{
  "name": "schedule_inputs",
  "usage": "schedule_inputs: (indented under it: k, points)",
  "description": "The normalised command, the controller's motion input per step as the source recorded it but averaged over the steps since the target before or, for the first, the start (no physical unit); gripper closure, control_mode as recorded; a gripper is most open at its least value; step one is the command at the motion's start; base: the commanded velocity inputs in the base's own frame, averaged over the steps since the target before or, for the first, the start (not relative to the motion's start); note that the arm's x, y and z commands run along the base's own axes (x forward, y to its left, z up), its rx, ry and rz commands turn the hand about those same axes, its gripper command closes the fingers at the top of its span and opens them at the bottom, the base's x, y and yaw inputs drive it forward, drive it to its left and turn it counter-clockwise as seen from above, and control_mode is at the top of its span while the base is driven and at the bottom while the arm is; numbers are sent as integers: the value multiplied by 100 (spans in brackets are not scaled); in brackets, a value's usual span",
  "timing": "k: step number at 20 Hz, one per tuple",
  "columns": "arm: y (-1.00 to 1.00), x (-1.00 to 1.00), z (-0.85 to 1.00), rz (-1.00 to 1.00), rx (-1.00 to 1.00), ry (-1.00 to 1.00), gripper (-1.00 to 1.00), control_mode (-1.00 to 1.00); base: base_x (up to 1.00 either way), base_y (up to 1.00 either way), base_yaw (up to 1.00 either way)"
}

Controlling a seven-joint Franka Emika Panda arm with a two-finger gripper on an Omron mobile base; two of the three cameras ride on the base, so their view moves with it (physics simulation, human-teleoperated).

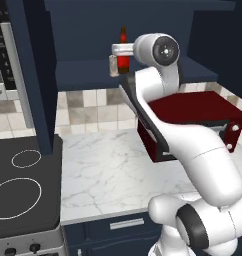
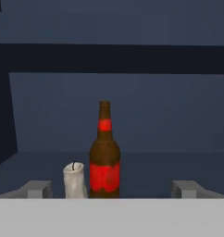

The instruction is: Get the candle and the beer from the cabinet and move them to the dining counter.

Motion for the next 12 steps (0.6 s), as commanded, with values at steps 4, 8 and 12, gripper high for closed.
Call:
schedule_inputs:
  k: [4, 8, 12]
  points:
    - [0, 32, 11, 0, -2, 2, -100, -100, 0, 0, 0]
    - [0, 24, 8, 0, 0, 0, -100, -100, 0, 0, 0]
    - [0, 21, 5, 0, 0, 0, -100, -100, 0, 0, 0]
